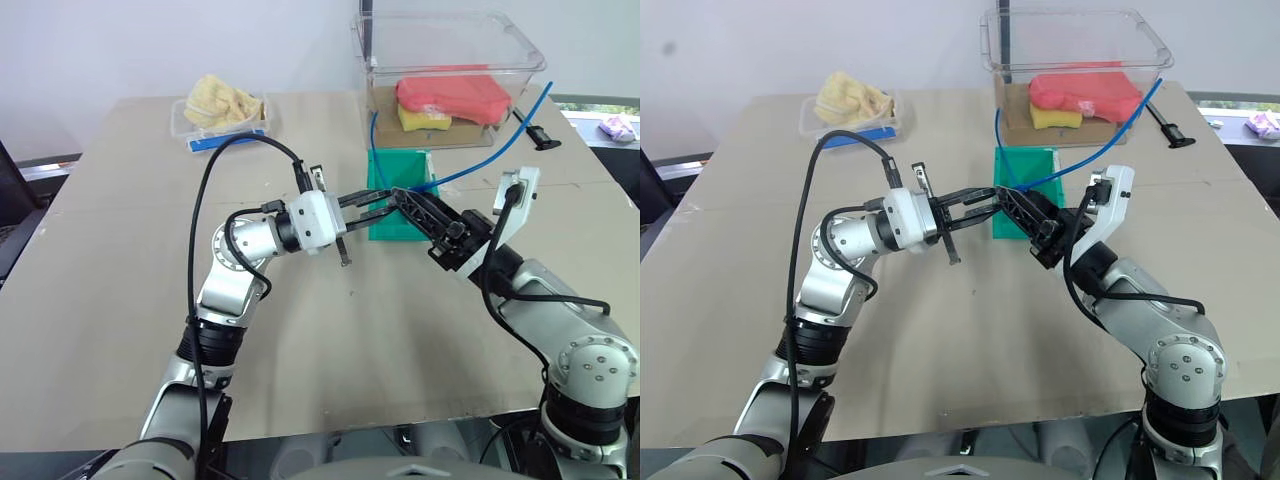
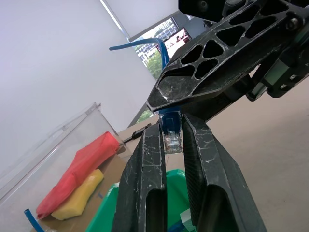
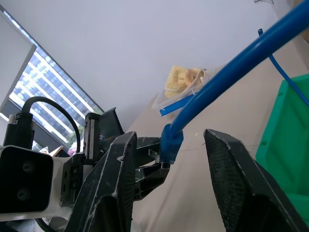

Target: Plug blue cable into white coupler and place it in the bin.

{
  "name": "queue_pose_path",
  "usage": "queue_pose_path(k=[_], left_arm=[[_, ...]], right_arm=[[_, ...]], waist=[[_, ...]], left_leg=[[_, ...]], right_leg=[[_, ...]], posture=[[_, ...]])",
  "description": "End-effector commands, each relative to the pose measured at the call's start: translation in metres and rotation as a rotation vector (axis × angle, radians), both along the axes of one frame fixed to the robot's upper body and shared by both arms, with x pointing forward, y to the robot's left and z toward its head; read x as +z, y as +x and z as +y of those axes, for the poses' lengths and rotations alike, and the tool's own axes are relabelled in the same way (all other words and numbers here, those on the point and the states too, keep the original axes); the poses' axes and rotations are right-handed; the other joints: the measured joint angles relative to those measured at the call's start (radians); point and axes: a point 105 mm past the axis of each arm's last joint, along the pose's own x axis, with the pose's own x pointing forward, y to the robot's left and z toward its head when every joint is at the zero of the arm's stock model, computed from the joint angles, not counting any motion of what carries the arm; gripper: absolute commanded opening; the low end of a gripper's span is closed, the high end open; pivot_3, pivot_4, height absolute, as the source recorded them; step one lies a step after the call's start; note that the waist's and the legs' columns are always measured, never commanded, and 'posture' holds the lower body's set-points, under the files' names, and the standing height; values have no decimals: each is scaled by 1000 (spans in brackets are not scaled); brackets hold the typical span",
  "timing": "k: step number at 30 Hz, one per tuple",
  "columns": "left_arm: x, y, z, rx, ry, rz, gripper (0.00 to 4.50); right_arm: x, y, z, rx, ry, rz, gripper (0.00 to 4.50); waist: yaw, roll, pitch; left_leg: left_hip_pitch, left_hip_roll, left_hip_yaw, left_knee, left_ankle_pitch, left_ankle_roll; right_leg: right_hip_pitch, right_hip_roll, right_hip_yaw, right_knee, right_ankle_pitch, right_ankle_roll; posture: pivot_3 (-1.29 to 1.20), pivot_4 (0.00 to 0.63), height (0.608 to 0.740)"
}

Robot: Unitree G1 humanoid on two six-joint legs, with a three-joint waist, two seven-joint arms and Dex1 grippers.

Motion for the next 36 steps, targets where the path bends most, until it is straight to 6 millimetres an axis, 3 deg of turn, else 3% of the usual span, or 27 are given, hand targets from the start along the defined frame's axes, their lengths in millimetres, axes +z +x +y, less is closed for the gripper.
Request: queue_pose_path(k=[1, 9, 12, 14, 23, 25, 26, 30, 36], left_arm=[[7, -1, 2, 3, -31, -19, 0], [6, -3, 1, -5, -18, -18, 0], [5, -4, 0, -11, -13, -17, 0], [4, -4, 1, -13, -10, -16, 0], [-4, -5, 5, -22, -12, 52, 0], [-3, -4, 8, -11, -27, 81, 952], [-5, -2, 12, 7, -28, 103, 1210], [-12, 3, 36, 83, -44, 247, 3110], [-33, 10, 133, 380, -94, 573, 3110]], right_arm=[[9, -7, -1, 10, 22, -39, 2001], [7, -9, -4, 5, 28, -32, 2001], [6, -9, -3, 6, 30, -29, 1234], [7, -9, -3, 6, 33, -30, 156], [9, -9, -1, 17, 40, -36, 156], [8, -9, -1, 18, 40, -36, 0], [8, -9, -1, 21, 39, -34, 0], [3, -9, -1, 28, 22, -25, 0], [-4, -9, 0, 53, -1, -22, 0]], waist=[[0, 0, 0], [0, 0, 0], [0, 0, 0], [0, 0, 0], [0, 0, 0], [0, 0, 0], [0, 0, 0], [-4, 0, 0], [-11, 1, 1]], left_leg=[[0, 0, 0, 0, 0, 0], [0, 0, 0, 0, 0, 0], [0, 0, 0, 0, 0, 0], [0, 0, 0, 0, 0, 0], [0, 0, 0, 0, 0, 0], [0, 0, 0, 0, 0, 0], [0, 0, 0, 0, 0, 0], [0, 1, 0, 0, 0, 0], [1, 2, 0, -3, 0, 0]], right_leg=[[0, 0, 0, 0, 0, 0], [0, 0, 1, 0, 0, 0], [0, 0, 1, 0, 0, 0], [0, 0, 1, 0, 0, 0], [0, 0, 1, 0, 0, 0], [0, 0, 1, 0, 0, 0], [0, 0, 1, 0, 0, 0], [0, 0, 1, 0, 0, 0], [-2, 1, 1, 0, 0, 0]], posture=[[0, 150, 740], [0, 150, 740], [0, 150, 740], [0, 150, 740], [0, 150, 740], [0, 150, 740], [0, 150, 740], [0, 150, 740], [0, 150, 740]])
